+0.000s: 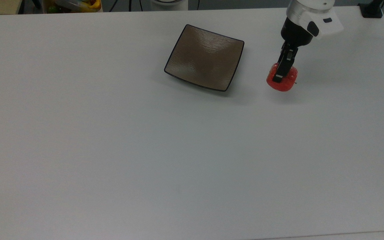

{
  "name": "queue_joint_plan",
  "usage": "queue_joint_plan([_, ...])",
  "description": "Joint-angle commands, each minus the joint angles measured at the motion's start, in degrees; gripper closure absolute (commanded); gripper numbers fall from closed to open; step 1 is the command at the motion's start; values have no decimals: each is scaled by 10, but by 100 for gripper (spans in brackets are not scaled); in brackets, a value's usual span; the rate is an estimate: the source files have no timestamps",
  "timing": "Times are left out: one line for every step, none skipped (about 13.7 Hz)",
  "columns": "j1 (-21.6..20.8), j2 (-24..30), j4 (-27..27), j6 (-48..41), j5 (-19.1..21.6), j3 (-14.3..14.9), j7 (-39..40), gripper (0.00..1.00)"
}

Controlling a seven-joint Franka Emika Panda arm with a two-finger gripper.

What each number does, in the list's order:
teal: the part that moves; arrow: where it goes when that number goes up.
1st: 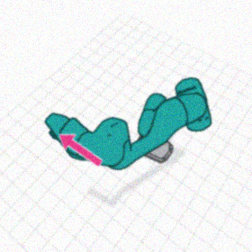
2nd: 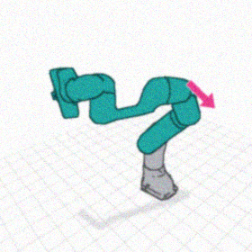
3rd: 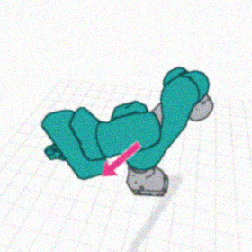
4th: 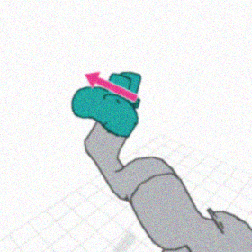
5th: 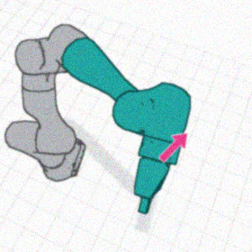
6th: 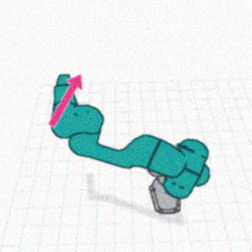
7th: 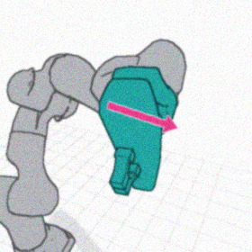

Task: Apples placed on a ceramic plate
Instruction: 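Lift the red apple and carry it over the brown plate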

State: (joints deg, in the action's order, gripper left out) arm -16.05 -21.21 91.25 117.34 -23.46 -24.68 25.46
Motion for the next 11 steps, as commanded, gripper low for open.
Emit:
queue_joint_plan([22, 105, 101, -1, 39, 8, 16, 55])
queue_joint_plan([28, 129, 124, -1, 49, 8, 29, 55])
queue_joint_plan([32, 149, 144, -1, 63, 13, 37, 55])
queue_joint_plan([35, 166, 162, -2, 74, 21, 47, 55])
queue_joint_plan([35, 191, 195, -2, 83, 31, 65, 55])
queue_joint_plan([36, 207, 219, -2, 89, 38, 71, 55])
queue_joint_plan([42, 214, 234, -2, 90, 40, 72, 55])
queue_joint_plan([49, 213, 243, -2, 90, 42, 78, 54])
queue_joint_plan([56, 212, 253, -2, 90, 46, 90, 54])
queue_joint_plan([61, 209, 257, -3, 90, 51, 101, 53])
queue_joint_plan([62, 206, 258, -11, 90, 54, 112, 53])
